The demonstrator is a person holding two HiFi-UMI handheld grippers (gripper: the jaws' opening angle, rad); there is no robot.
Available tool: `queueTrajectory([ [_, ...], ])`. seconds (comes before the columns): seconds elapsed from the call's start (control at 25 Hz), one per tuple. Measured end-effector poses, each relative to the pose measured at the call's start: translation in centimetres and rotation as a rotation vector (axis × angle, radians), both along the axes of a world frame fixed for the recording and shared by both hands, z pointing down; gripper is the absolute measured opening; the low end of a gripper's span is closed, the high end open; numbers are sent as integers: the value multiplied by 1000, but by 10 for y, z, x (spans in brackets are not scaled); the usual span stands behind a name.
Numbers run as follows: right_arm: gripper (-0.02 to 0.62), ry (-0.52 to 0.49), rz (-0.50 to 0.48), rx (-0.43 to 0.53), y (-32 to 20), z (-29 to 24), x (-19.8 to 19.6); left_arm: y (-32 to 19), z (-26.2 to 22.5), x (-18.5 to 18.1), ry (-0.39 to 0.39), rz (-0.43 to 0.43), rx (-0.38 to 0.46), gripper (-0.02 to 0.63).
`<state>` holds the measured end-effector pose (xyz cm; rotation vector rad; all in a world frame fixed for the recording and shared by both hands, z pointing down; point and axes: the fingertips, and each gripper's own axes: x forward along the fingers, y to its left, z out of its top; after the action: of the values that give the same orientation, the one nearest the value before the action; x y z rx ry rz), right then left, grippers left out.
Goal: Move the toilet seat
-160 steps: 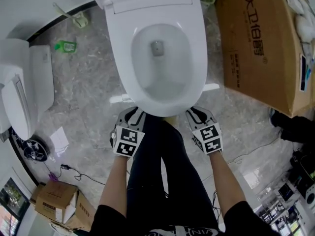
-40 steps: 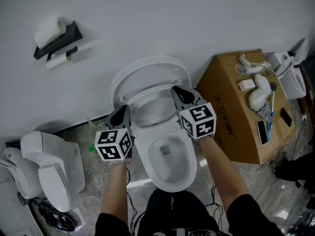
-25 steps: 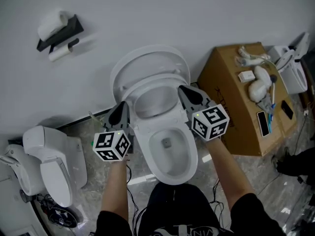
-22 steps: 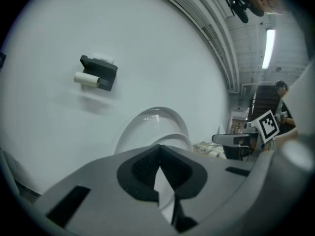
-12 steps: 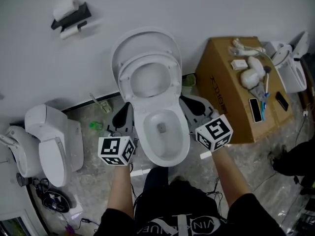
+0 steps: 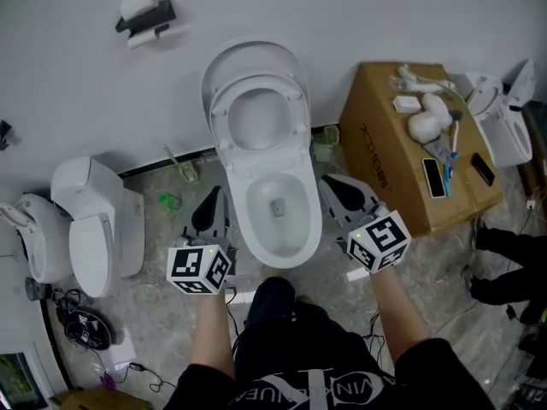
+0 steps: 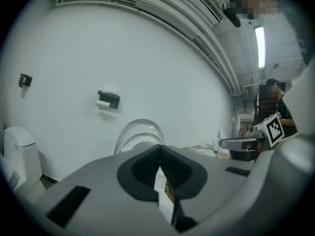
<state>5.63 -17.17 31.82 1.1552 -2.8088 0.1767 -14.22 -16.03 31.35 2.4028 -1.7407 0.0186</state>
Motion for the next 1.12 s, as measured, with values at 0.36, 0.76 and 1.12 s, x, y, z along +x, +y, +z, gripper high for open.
queueTrajectory([
  [0.36,8,-5,7,40,51,-16,14,64,-11,-2,-11,-54,19,3],
  [0.76,8,-20,0,80,84,-33,28,114,-25,-6,25,-125,44,3],
  [1.12,8,-44,4,98,104,-43,40,138,-40,7,-20,-115,78,3],
])
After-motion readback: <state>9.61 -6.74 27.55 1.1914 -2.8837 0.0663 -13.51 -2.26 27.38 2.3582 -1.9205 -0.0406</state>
